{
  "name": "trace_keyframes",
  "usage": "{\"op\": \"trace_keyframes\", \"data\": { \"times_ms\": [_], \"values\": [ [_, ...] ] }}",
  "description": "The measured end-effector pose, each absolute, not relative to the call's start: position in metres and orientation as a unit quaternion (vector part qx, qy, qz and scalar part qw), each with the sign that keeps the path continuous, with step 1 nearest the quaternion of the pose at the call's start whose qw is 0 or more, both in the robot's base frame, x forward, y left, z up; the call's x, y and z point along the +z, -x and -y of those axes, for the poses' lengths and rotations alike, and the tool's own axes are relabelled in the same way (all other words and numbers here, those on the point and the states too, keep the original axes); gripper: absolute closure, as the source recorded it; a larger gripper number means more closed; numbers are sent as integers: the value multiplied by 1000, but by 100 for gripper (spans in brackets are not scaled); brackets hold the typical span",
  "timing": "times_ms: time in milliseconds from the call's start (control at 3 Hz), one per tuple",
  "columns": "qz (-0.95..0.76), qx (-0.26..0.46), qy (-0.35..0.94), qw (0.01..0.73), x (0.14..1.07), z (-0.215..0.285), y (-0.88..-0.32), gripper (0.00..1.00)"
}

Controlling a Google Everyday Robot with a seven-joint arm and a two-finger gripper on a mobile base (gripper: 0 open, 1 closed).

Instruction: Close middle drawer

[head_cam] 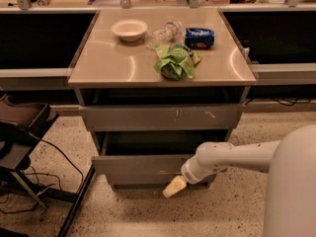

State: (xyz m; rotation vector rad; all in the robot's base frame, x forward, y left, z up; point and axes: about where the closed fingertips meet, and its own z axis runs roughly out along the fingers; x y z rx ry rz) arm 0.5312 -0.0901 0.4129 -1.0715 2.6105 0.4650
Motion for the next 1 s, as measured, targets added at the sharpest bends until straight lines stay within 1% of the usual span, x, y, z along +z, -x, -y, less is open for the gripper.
{"op": "trace_keyframes", "data": {
  "times_ms": [333, 667, 1000],
  "values": [
    [-922, 172, 305, 167, 409, 100, -538, 0],
    [-917, 242, 278, 153, 374, 84, -543, 0],
    [-894, 283, 324, 124, 349, 68, -556, 0]
  ]
}}
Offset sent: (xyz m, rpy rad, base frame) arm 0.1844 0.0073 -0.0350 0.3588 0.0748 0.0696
